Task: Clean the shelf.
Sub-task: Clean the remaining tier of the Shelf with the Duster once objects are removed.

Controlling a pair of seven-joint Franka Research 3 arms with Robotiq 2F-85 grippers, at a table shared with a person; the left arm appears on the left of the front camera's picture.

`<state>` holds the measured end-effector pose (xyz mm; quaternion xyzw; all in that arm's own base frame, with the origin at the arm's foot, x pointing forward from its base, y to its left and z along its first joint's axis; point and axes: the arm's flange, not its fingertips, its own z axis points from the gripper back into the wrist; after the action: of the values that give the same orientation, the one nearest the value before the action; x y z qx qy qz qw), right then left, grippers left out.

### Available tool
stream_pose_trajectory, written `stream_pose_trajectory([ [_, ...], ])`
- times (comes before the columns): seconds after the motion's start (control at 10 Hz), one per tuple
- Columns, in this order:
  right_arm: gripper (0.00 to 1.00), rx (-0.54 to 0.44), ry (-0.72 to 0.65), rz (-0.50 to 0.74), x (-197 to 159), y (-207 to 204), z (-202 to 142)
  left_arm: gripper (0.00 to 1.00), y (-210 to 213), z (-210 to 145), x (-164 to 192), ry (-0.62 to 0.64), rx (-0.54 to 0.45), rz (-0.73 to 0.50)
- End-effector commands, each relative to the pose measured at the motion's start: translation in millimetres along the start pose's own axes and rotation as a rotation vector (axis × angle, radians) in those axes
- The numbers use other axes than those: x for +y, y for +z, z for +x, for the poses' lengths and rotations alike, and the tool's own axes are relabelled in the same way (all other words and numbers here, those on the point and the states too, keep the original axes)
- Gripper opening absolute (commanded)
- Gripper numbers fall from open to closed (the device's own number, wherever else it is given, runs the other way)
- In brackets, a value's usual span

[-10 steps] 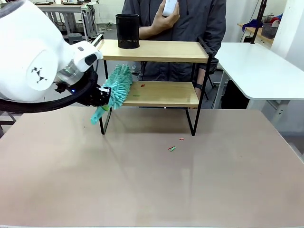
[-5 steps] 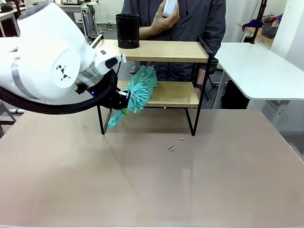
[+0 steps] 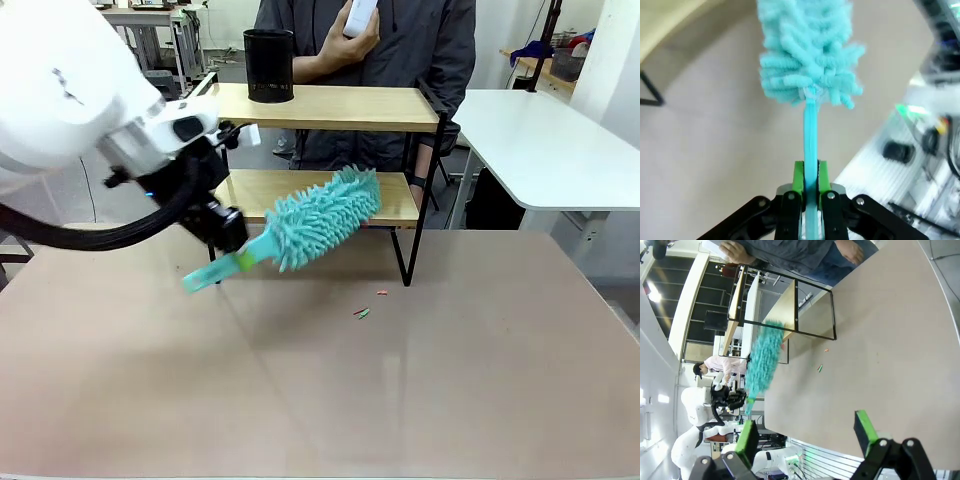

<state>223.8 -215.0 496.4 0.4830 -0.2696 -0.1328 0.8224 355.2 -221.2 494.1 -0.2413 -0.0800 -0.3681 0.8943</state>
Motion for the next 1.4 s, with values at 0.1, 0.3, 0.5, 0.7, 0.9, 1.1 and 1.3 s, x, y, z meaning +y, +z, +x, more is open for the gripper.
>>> stream_pose_trajectory([
  [0.1,1.0,-0.013,0.025,0.024,1,0,2,0.12,46,-57,6,-0.217,0.195,-0.291],
  [0.3,1.0,-0.013,0.025,0.024,1,0,2,0.12,79,-78,12,-0.266,0.158,-0.407],
  [0.5,1.0,-0.013,0.025,0.024,1,0,2,0.12,111,-100,21,-0.294,0.128,-0.494],
  [0.7,1.0,-0.013,0.025,0.024,1,0,2,0.12,179,-163,56,-0.261,-0.098,-0.521],
  [0.9,1.0,-0.013,0.025,0.024,1,0,2,0.12,238,-251,96,-0.232,-0.349,-0.563],
  [1.1,1.0,-0.013,0.025,0.024,1,0,2,0.12,260,-315,131,-0.002,-0.667,-0.523],
  [1.3,1.0,-0.013,0.025,0.024,1,0,2,0.12,254,-343,180,0.258,-0.818,-0.516],
])
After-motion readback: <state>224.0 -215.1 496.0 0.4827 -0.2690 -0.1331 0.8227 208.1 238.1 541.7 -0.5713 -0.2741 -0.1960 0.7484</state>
